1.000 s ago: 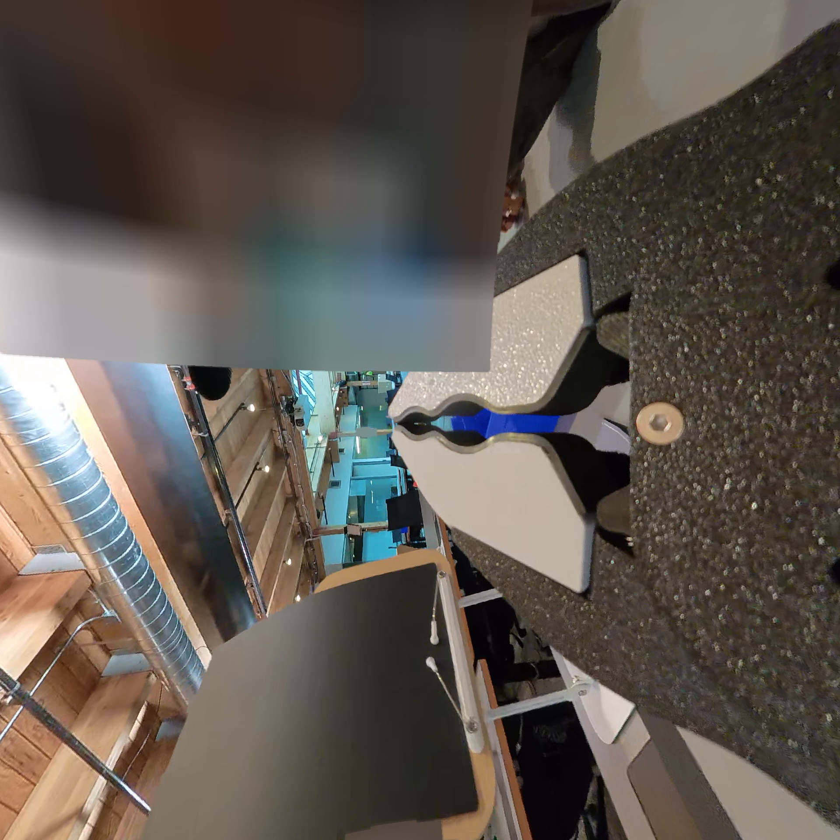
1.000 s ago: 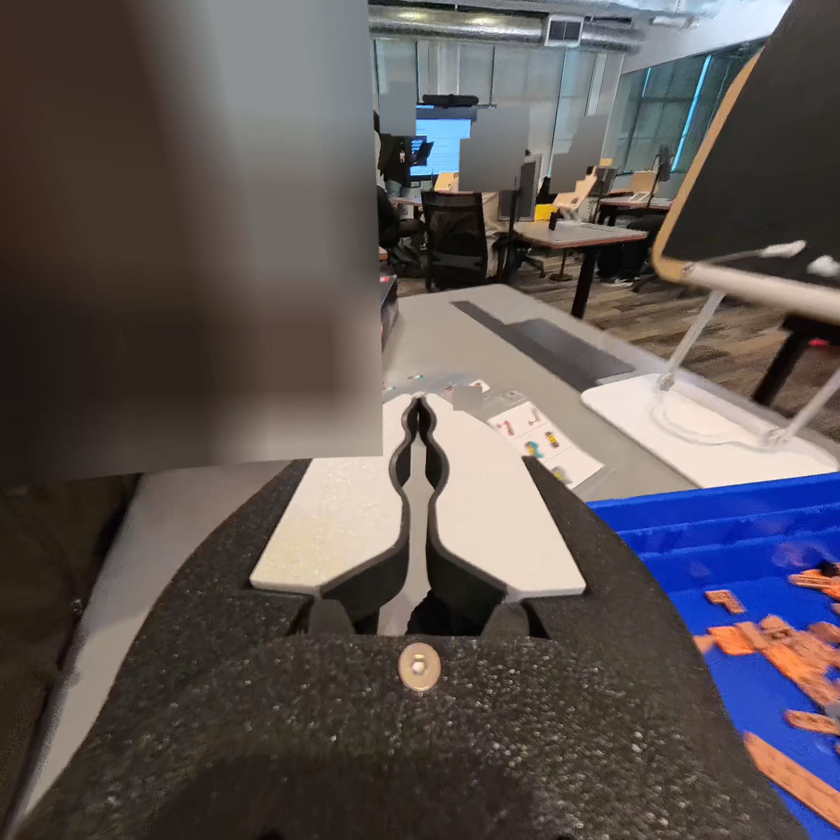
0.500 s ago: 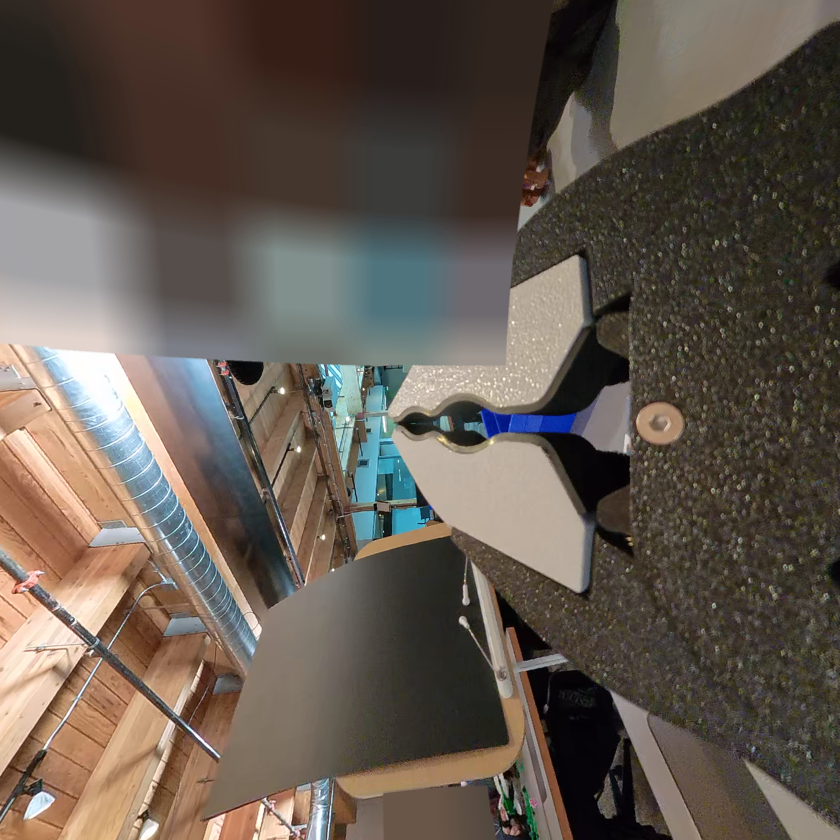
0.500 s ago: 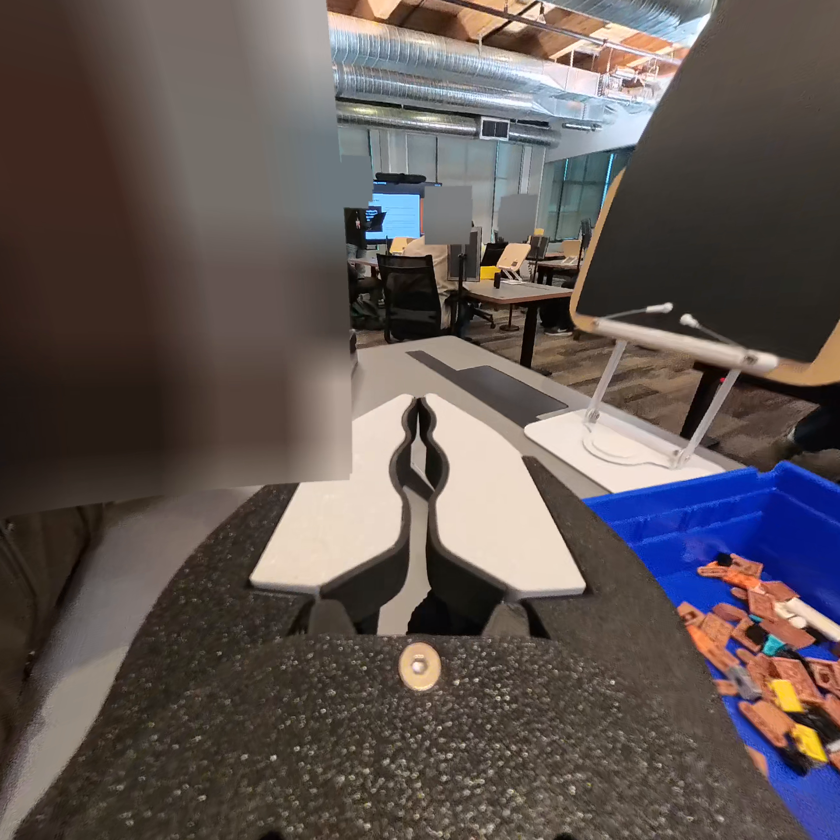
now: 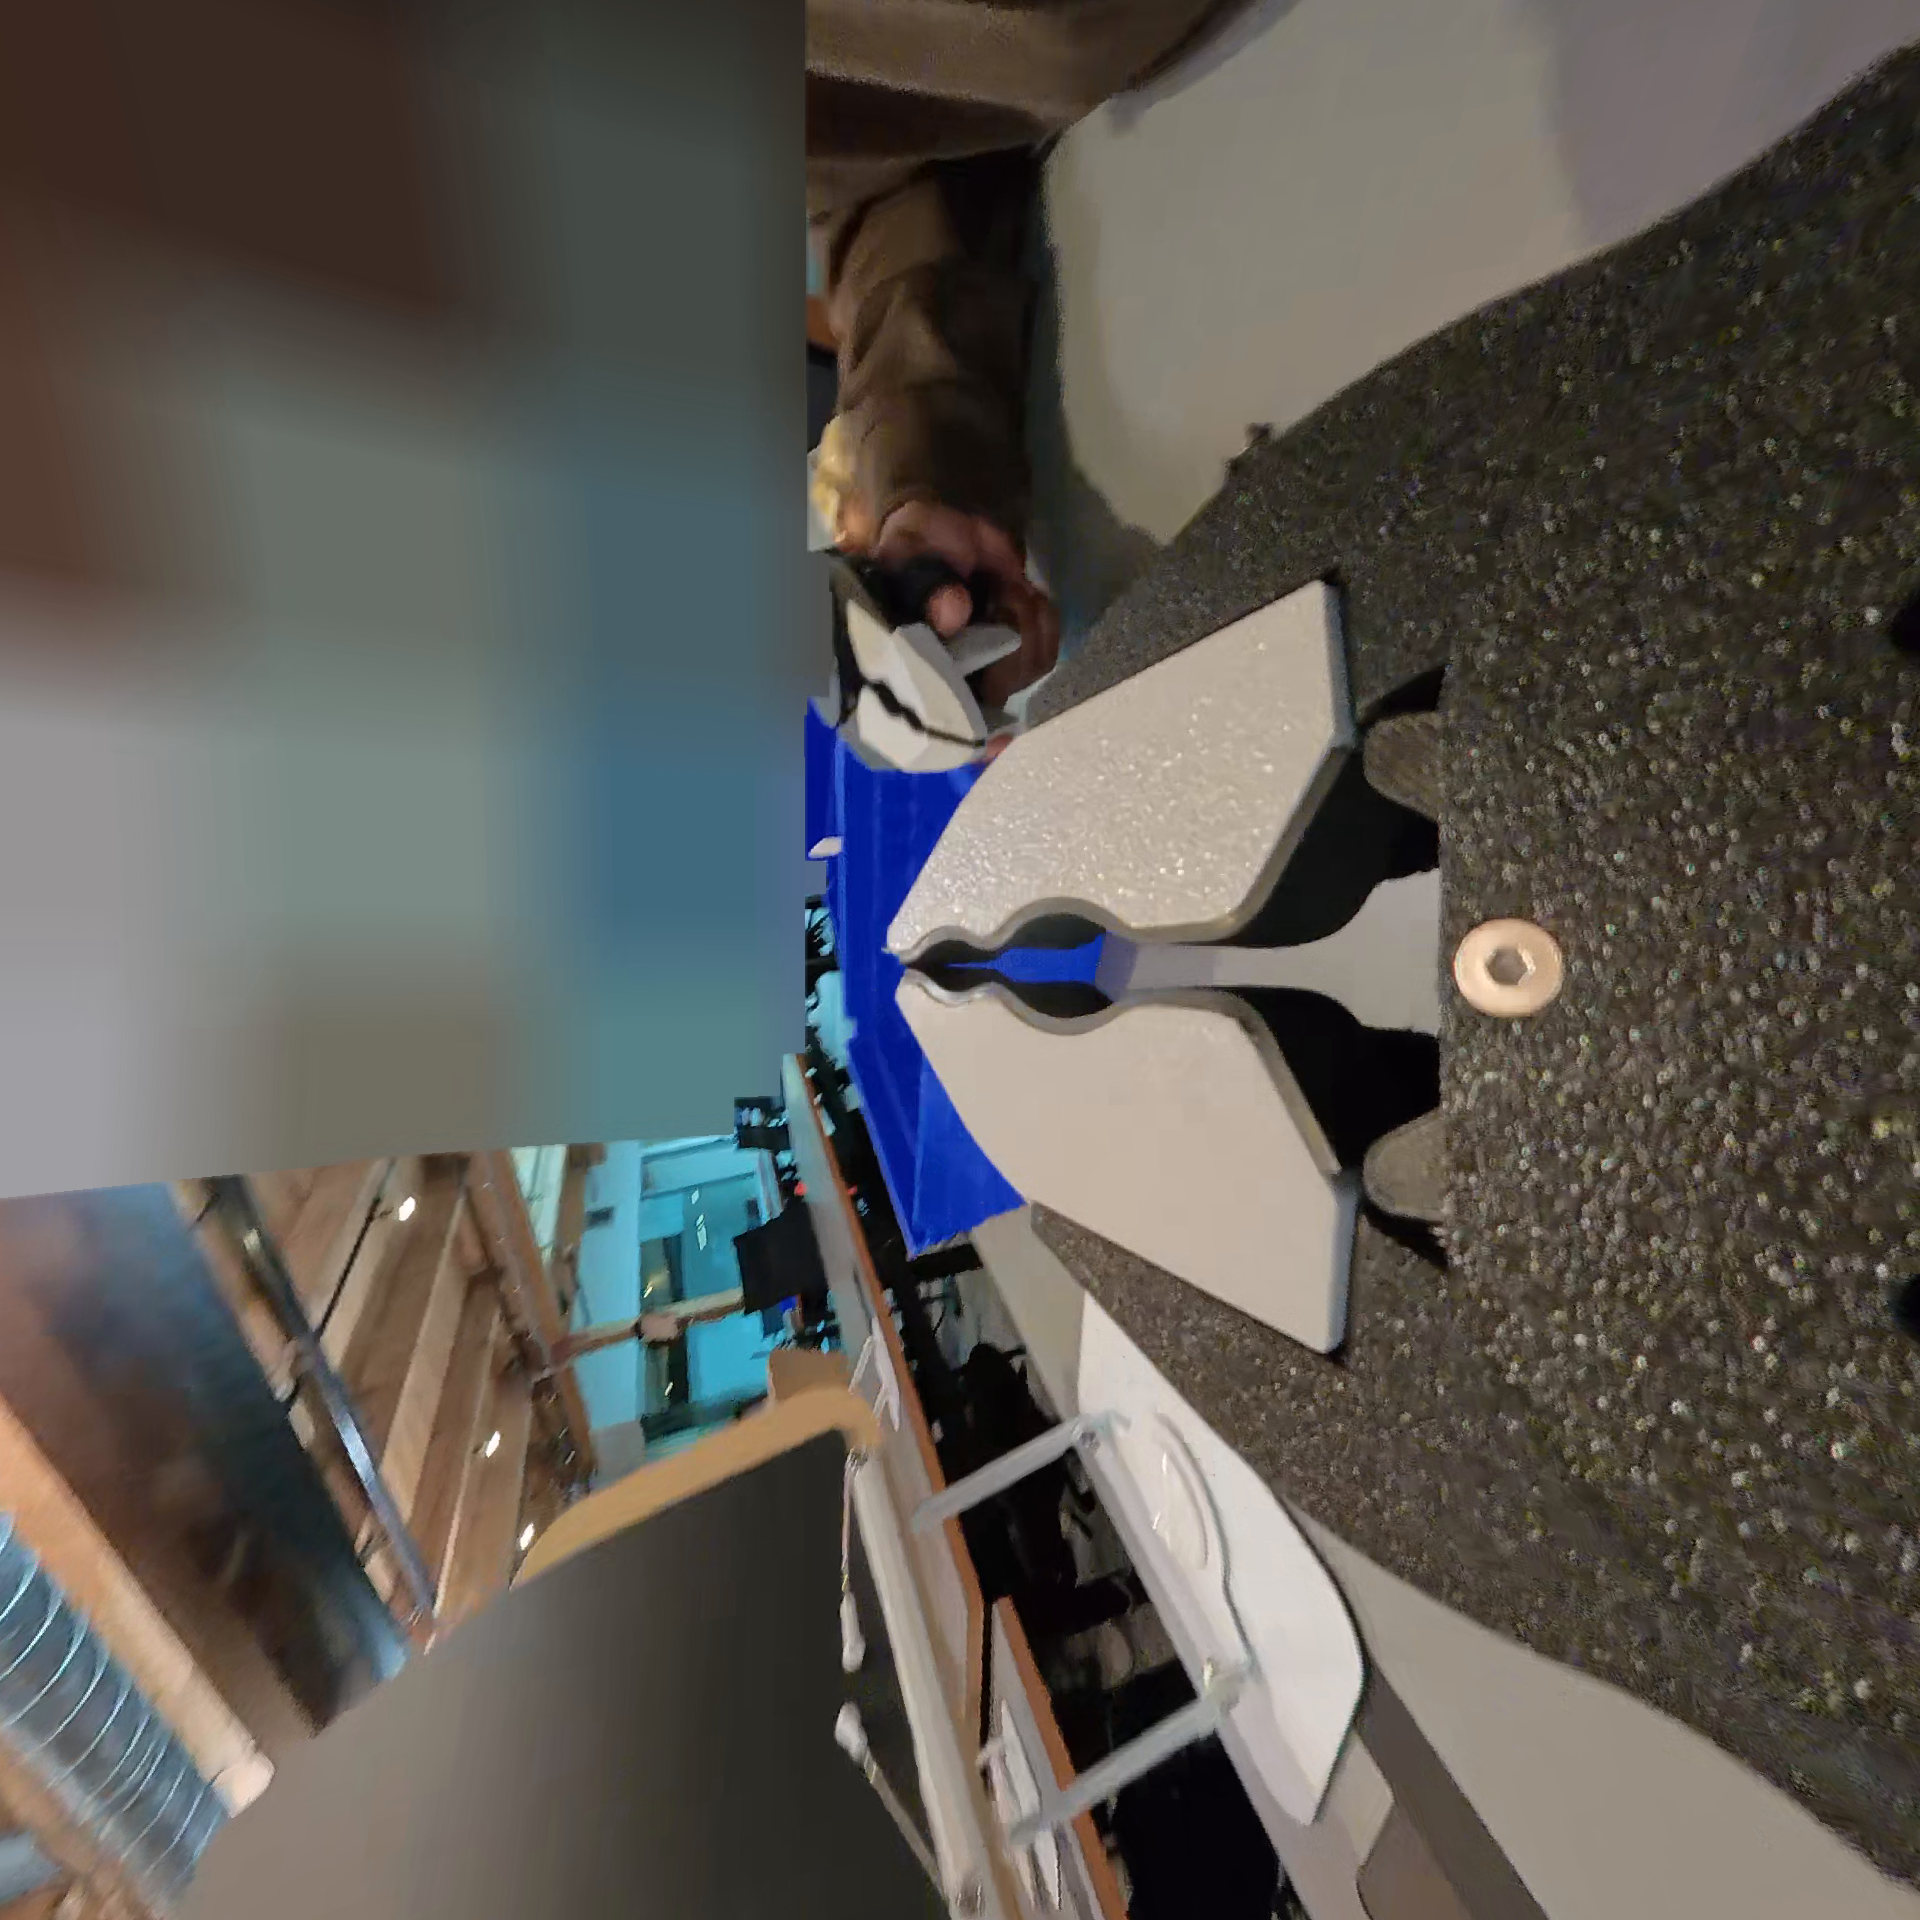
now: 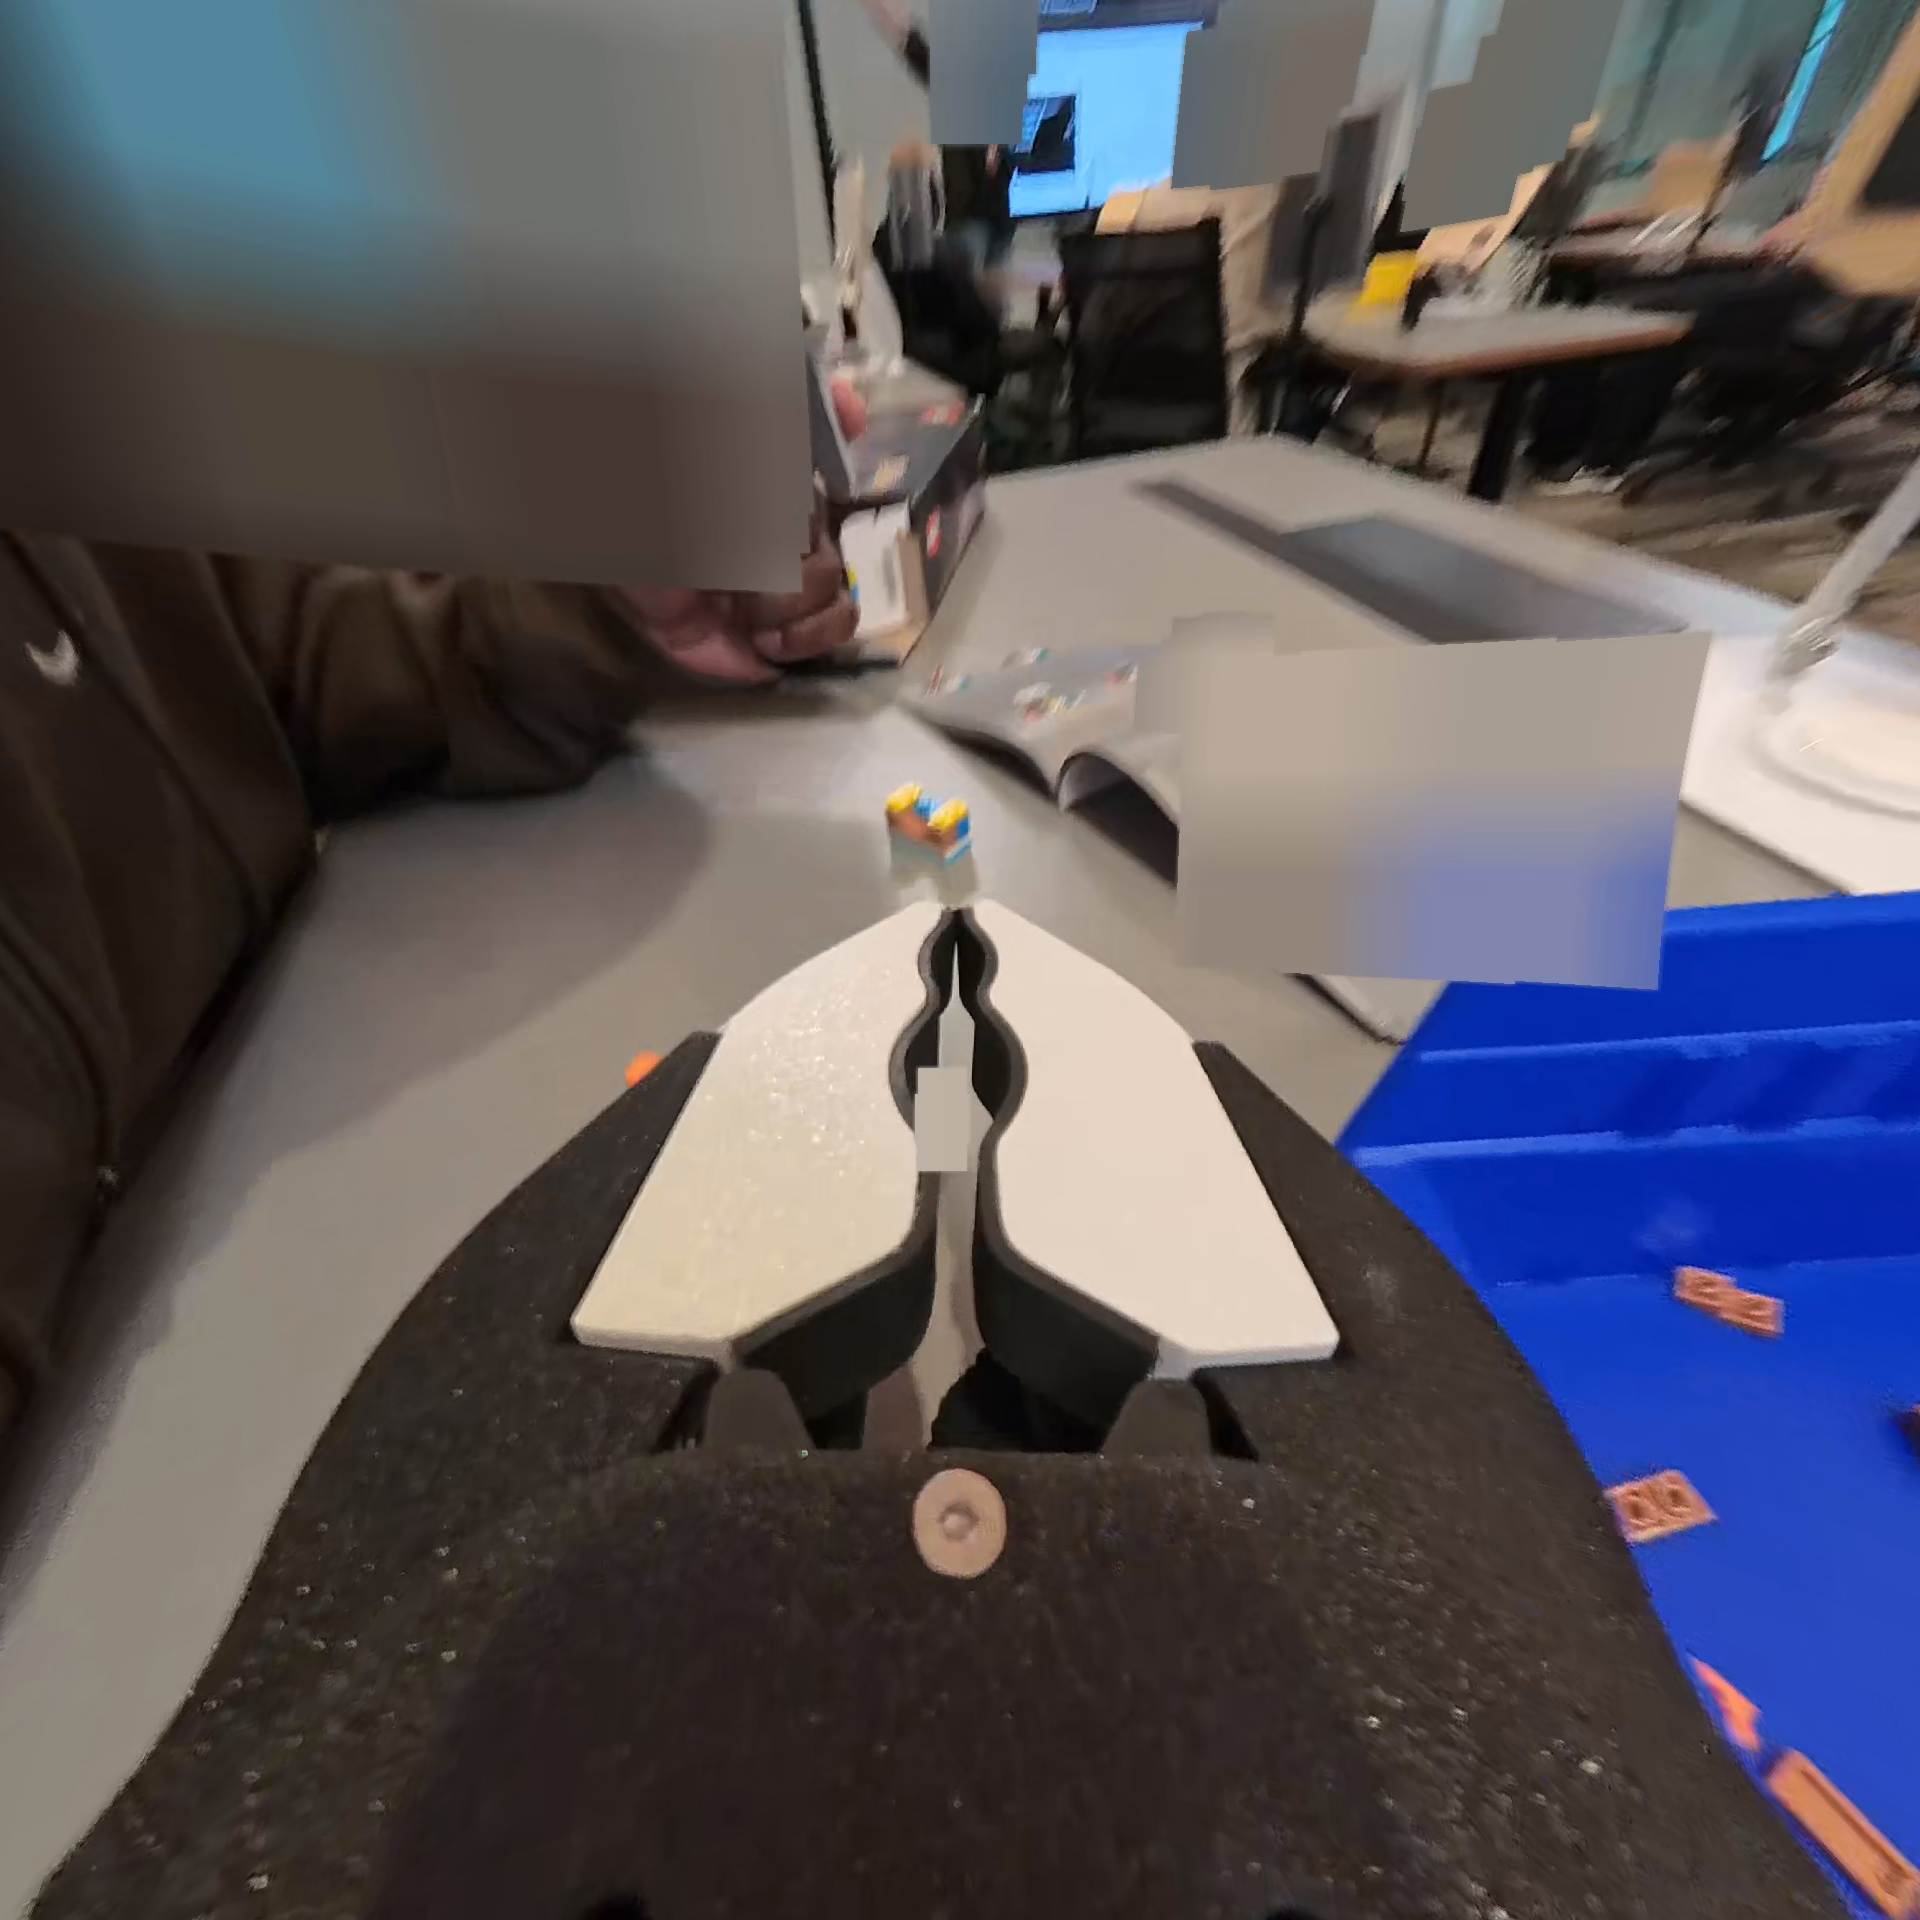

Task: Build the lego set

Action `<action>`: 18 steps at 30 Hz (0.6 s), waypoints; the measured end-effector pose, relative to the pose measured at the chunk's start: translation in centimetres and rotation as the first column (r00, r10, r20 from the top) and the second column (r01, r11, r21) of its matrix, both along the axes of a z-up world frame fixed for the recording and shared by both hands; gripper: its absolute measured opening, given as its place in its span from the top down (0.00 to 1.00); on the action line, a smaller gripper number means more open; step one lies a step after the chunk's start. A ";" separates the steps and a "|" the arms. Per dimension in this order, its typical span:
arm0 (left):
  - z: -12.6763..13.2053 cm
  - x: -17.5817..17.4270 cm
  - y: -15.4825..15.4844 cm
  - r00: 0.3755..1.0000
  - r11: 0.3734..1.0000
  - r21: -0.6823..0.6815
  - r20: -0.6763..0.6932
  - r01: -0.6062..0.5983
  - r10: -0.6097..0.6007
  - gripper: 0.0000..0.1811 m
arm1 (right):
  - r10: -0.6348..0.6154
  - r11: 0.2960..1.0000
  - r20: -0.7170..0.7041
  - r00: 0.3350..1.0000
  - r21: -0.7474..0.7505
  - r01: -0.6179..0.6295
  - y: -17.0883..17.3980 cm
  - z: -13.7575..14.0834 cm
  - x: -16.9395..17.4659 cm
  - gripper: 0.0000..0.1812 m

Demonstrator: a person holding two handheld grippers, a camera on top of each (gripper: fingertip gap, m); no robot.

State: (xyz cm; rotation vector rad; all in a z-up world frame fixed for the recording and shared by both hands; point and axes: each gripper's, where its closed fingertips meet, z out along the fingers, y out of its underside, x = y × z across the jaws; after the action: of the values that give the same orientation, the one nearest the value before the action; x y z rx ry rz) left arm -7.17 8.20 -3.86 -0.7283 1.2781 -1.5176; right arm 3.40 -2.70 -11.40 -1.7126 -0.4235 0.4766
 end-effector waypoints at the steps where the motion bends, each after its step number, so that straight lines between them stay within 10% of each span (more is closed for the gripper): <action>1: -0.7 0.3 -0.8 0.999 0.999 0.018 -0.025 0.027 -0.026 1.00 | 0.011 1.000 0.011 1.000 -0.017 -0.011 0.1 -0.7 -0.3 1.00; 8: -7.9 1.7 -6.2 0.926 0.954 0.114 -0.295 0.279 -0.235 1.00 | 0.060 0.995 0.120 0.991 -0.090 -0.050 0.3 -3.4 -1.8 1.00; 18: -8.1 1.9 -6.3 0.925 0.953 0.130 -0.305 0.274 -0.224 1.00 | 0.039 0.994 0.012 0.999 -0.104 -0.038 0.3 -2.8 -0.8 1.00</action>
State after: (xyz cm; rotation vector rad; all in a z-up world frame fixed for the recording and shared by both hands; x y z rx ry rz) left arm -5.27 1.87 -11.98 -0.7118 1.7554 -1.5156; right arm 2.64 -2.43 -14.20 -1.8118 -0.4486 0.5230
